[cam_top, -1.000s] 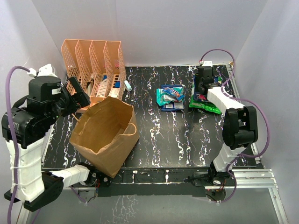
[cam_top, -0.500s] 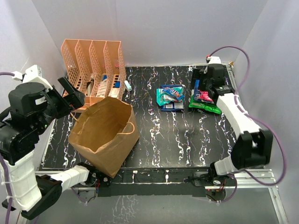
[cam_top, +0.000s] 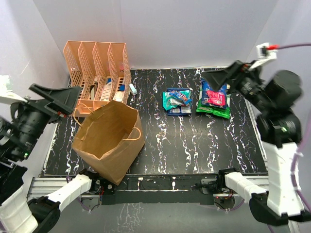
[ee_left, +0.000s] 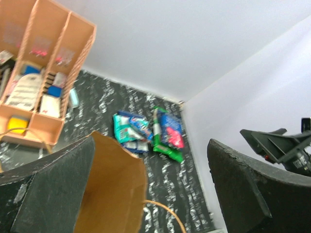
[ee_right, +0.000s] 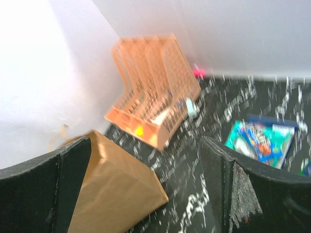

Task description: Take the snacks out of the paper bag

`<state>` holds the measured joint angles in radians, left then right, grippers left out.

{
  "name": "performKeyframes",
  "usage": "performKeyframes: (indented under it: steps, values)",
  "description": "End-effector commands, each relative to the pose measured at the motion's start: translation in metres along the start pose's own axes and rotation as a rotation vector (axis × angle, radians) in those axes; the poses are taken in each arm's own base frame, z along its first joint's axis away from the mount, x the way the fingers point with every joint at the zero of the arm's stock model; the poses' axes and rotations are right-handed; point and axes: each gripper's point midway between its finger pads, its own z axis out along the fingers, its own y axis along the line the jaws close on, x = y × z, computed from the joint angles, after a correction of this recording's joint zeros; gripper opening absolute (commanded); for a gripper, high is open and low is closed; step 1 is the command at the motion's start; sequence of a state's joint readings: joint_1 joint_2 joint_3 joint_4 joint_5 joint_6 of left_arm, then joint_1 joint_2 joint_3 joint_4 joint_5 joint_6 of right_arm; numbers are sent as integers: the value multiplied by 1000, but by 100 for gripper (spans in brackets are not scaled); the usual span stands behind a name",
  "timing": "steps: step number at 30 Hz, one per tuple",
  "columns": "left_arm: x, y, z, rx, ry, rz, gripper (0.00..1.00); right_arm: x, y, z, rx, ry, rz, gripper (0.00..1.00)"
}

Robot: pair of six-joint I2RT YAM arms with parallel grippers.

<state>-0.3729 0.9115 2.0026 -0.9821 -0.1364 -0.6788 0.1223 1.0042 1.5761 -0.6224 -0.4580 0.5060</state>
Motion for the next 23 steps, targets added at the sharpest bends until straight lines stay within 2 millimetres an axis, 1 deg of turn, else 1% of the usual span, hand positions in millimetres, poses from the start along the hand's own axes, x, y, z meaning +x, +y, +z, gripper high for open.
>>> performKeyframes:
  steps: [1,2,5,7,9,11,15,23]
  values:
    - [-31,-39,-12,184,-124,-82,98,-53,53,-60,-42,-197,-38,98]
    - [-33,-42,-14,201,-130,-83,98,-59,59,-69,-42,-227,-32,98]
    - [-34,-47,-19,227,-128,-84,98,-74,55,-96,45,-345,16,98]
    - [-31,-47,-20,229,-119,-88,98,-77,48,-109,106,-395,63,98]
    - [-31,-47,-23,233,-115,-89,98,-74,45,-115,125,-405,84,98]
    - [-29,-46,-24,231,-110,-87,98,-68,42,-115,132,-398,103,98]
    - [-28,-43,-28,220,-105,-80,98,-55,33,-110,156,-359,168,98]
    - [-27,-36,-32,196,-112,-79,98,-47,27,-104,176,-328,231,98]
